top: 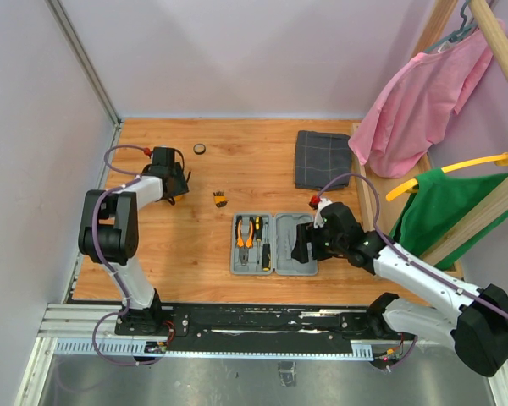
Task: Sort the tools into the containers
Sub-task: Pick up the engineering item from the center of the board.
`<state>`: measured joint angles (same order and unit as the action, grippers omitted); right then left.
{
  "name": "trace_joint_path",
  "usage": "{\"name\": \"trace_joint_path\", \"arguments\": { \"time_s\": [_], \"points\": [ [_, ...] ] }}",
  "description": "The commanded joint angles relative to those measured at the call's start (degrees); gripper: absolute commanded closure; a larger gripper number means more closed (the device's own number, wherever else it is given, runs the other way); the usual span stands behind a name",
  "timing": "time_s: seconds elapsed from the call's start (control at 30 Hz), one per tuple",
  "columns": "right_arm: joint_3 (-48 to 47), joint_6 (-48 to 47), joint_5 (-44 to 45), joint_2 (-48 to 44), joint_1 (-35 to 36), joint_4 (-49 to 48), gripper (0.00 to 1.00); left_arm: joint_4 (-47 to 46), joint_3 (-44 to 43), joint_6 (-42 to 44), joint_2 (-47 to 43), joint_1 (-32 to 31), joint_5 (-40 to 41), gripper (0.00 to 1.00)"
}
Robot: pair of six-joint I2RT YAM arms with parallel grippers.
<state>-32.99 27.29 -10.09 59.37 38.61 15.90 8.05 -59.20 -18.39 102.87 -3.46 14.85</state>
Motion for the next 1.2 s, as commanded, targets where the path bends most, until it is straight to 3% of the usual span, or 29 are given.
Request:
{"name": "trace_joint_path", "arguments": {
  "time_s": [0.0, 0.2, 0.57, 0.83, 1.17],
  "points": [
    [1.02, 1.16, 0.71, -1.82, 0.63, 1.43, 0.29, -2.24, 1.79, -2.19, -6.91, -0.73, -3.40, 0.52],
    [1.03, 1.64, 3.56, -4.04, 0.58, 1.65, 0.29, -1.68, 5.54, -4.88, -15.20, -8.47, -1.62, 0.57],
    [2.31, 5.23, 10.20, -10.12, 0.59, 2.18, 0.28, -0.33, 12.95, -6.14, -29.34, -23.63, -2.00, 0.80],
    [3.58, 7.90, 13.77, -12.52, 0.59, 1.31, 0.28, 2.08, 19.19, -9.57, -39.22, -29.17, -1.45, 0.90],
    [4.35, 9.85, 13.85, -9.34, 0.55, -0.17, 0.27, 10.55, 30.71, -29.92, -53.57, -30.77, 7.84, 0.99]
  ]
}}
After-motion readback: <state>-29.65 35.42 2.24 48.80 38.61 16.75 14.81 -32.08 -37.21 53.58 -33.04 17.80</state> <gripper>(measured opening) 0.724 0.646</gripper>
